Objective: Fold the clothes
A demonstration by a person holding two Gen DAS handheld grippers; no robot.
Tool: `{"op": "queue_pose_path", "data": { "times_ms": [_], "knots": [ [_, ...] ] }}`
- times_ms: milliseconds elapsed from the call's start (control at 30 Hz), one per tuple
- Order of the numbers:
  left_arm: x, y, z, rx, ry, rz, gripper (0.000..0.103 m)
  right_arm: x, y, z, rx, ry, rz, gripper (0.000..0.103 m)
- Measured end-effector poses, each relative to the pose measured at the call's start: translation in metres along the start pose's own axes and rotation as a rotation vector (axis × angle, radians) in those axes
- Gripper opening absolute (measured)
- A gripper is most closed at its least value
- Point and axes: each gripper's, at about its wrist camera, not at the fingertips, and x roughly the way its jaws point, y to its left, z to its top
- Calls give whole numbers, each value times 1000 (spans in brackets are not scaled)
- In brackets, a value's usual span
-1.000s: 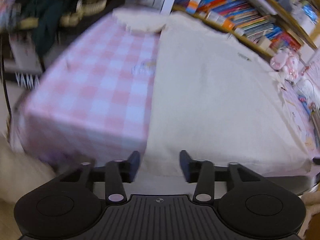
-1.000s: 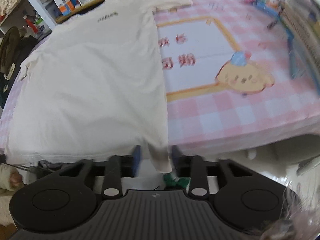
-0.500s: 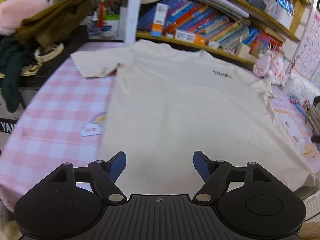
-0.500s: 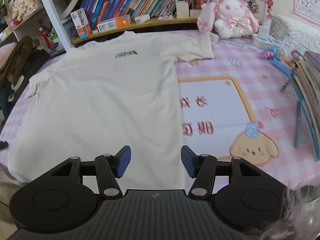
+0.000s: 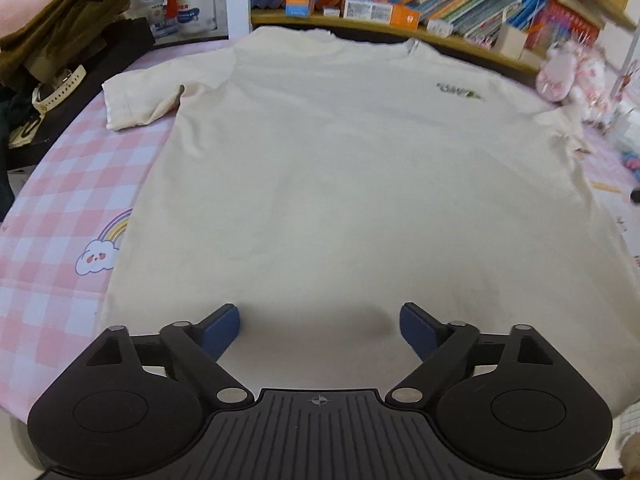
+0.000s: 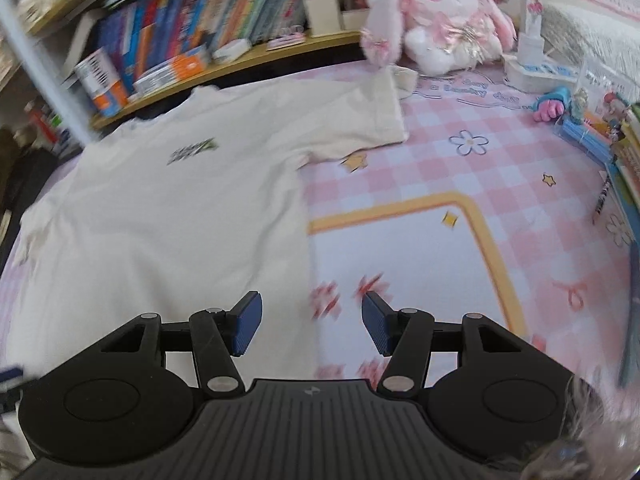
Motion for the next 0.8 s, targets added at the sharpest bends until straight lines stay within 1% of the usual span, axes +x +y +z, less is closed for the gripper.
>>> {"op": "queue_pose_path", "data": {
  "times_ms": [133,267,367,567,600,633,700,800],
  "knots": [
    [6,-13,0,13,19,55,99,30,-29,41,51,11,-6,51],
    [7,-20,-2,-18,26,75,102,61,-56,83,99,19,-18,46],
    [7,-24,-1,-31,36,84,103,84,-75,113,132,26,-27,44],
    [11,-25,5,-57,70,98,103,116,-81,145,126,42,-41,42],
    [11,-25,5,-61,72,100,103,121,-81,151,126,44,-43,39],
    [11,-26,5,-64,74,102,103,126,-81,155,113,46,-48,35],
    [12,-27,6,-69,78,105,103,131,-73,158,30,54,-70,5],
    [13,-26,8,-70,88,104,103,113,-72,152,-8,6,-94,5]
  ]
}}
